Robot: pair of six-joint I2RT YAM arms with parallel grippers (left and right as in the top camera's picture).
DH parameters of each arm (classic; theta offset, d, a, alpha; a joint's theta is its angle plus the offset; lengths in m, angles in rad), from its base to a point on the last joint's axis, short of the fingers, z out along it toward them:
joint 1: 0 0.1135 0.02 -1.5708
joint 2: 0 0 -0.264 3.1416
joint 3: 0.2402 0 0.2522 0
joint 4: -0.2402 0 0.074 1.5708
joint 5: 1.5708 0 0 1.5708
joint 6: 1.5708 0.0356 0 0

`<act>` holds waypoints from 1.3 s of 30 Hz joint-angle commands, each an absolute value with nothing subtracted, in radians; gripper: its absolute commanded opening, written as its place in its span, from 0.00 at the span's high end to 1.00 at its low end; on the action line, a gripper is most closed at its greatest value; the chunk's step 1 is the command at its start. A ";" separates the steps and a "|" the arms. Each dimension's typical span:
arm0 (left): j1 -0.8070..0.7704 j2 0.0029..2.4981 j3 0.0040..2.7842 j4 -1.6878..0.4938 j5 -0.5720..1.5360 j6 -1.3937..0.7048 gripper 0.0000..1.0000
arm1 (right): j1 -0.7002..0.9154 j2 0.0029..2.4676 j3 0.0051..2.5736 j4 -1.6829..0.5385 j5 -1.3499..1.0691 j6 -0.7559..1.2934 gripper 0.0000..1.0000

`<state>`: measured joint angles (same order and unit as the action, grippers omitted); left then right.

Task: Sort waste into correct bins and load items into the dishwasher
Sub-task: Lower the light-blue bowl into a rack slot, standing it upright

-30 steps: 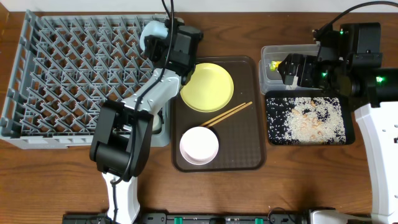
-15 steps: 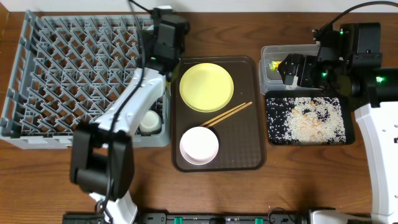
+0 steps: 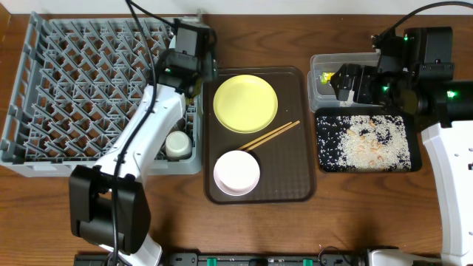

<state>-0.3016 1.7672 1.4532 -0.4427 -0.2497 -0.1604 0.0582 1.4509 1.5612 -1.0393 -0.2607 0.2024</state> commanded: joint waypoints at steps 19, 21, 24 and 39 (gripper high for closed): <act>-0.387 1.919 1.459 -0.247 -0.194 0.149 0.22 | 0.047 1.453 1.562 -1.041 -0.258 0.212 0.01; -0.387 1.943 1.459 -0.220 -0.194 0.175 0.21 | 0.047 1.453 1.562 -1.041 -0.258 0.213 0.01; -0.387 1.971 1.459 -0.191 -0.195 0.191 0.21 | 0.047 1.453 1.562 -1.041 -0.258 0.212 0.01; -0.367 2.037 1.459 -0.102 -0.255 0.212 0.21 | 0.047 1.453 1.562 -1.041 -0.258 0.212 0.01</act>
